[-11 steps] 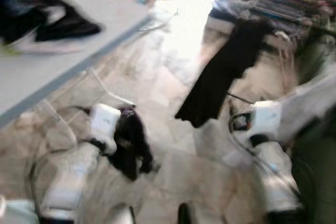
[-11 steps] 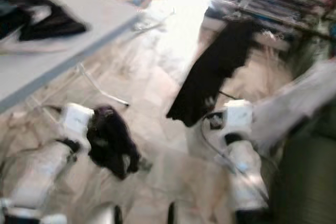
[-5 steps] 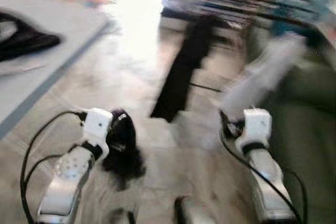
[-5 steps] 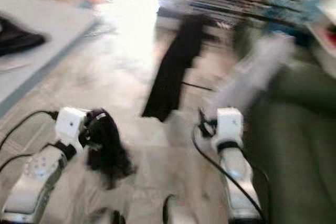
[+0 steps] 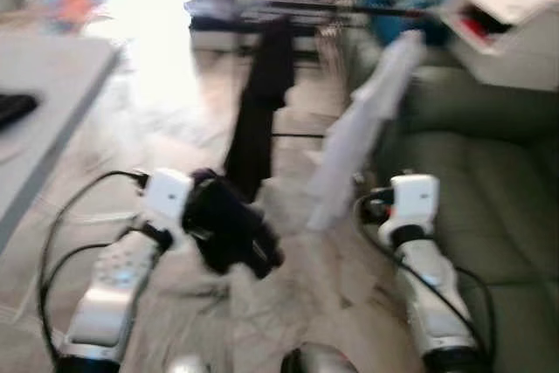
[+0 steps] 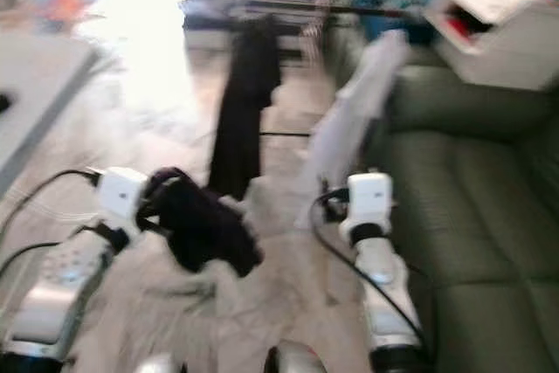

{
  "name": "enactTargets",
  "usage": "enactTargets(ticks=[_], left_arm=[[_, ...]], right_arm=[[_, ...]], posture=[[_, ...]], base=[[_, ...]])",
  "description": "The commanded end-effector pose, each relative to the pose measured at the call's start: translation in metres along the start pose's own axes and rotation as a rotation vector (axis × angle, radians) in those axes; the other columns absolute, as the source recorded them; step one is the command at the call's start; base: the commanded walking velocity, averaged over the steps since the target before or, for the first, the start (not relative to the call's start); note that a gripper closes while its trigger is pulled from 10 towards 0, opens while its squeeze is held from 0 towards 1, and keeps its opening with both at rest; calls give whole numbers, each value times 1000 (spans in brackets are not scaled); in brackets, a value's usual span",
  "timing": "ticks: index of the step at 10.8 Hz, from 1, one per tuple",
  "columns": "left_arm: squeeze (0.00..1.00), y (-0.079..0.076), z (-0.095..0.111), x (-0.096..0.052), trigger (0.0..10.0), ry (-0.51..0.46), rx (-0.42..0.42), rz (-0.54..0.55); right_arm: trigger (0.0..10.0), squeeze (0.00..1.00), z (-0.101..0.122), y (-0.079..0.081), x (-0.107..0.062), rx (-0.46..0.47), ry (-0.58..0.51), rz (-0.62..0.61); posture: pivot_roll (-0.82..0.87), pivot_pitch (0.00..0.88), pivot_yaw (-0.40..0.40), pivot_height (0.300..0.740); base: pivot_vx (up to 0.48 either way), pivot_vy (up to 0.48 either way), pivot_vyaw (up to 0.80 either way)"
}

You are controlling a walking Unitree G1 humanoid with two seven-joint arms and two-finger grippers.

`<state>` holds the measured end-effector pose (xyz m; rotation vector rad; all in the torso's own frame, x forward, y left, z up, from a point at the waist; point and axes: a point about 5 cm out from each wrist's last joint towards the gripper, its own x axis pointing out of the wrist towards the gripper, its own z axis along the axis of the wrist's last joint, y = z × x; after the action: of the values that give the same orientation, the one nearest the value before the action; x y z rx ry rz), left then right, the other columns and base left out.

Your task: Hang hanger

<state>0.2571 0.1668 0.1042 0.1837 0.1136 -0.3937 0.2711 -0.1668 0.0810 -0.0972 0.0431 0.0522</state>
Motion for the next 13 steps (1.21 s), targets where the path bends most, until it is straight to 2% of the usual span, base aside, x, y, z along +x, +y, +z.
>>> enactTargets(ticks=[1, 3, 5, 9, 13], left_arm=[[0, -7, 8, 6, 10000, -42, -5, -28], [0, -7, 11, 10, 10000, -54, 15, -24], [0, -5, 12, 13, 10000, -53, 3, -4], [0, -6, 11, 15, 10000, -39, -5, -1], [0, -7, 12, 17, 10000, -39, 2, -5]], right_arm=[[10000, 0, -1, -6, 1, -7, 2, -25], [10000, 0, 0, 3, 4, 4, 0, 0], [10000, 0, 1, 3, 8, 2, -6, 2], [10000, 0, 2, -2, 11, -31, -18, 1], [10000, 0, 4, 1, 16, -42, -33, 11]], posture=[[-38, 81, -76, 740], [-32, 96, -80, 740], [-32, 101, -79, 740], [-36, 109, -84, 740], [-31, 107, -88, 740]], base=[[458, 0, -488], [476, 0, -262], [452, 0, 0], [311, 365, 0], [0, 453, 0]])
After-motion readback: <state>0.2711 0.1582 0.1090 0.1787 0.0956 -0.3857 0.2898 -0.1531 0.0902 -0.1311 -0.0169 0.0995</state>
